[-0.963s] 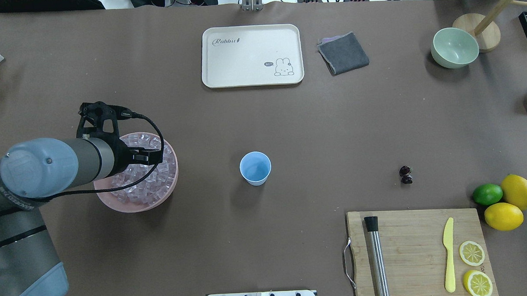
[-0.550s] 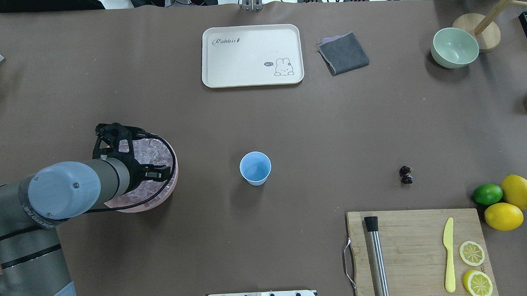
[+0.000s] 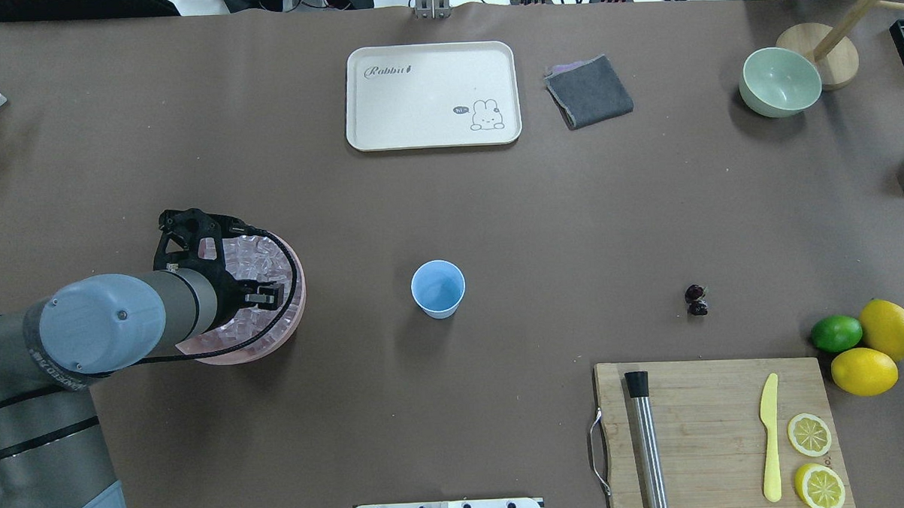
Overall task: Put ice and cherries in cup
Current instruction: 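Lower the left gripper into the ice and grasp an ice cube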
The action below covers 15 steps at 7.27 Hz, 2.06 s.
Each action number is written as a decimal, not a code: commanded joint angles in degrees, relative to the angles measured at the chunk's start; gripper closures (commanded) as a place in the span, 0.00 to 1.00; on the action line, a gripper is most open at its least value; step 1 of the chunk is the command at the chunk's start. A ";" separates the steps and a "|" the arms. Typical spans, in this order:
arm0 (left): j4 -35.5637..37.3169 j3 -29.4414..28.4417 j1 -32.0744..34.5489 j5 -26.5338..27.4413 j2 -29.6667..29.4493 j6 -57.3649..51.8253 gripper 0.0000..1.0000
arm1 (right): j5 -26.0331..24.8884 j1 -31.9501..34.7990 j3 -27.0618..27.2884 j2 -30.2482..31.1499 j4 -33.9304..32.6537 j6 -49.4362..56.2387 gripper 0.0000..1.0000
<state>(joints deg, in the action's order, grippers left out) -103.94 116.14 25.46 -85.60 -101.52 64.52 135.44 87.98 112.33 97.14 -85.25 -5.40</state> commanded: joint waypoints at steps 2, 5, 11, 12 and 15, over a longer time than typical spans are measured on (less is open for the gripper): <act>-0.30 -0.47 0.11 -0.01 0.09 -5.46 0.33 | 0.00 0.00 0.00 0.07 0.09 -0.05 0.00; -0.56 -1.44 0.11 -1.05 -0.26 -5.99 0.44 | 0.08 0.00 -0.09 0.07 0.70 -0.05 0.00; -0.65 -1.61 3.63 -5.37 -0.52 -6.69 0.53 | 0.08 0.00 0.00 0.07 0.70 -0.05 0.00; -0.74 -2.23 3.63 -5.37 -0.61 -6.78 0.53 | 0.00 -0.09 -0.09 0.07 0.70 -0.05 0.00; -1.53 -2.58 3.54 -5.37 -0.70 -6.78 0.59 | 0.08 0.00 -0.09 0.07 0.70 -0.05 0.00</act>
<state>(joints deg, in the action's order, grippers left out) -105.35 113.61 29.02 -90.97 -102.15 57.75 135.52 87.96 112.24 97.21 -84.55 -5.45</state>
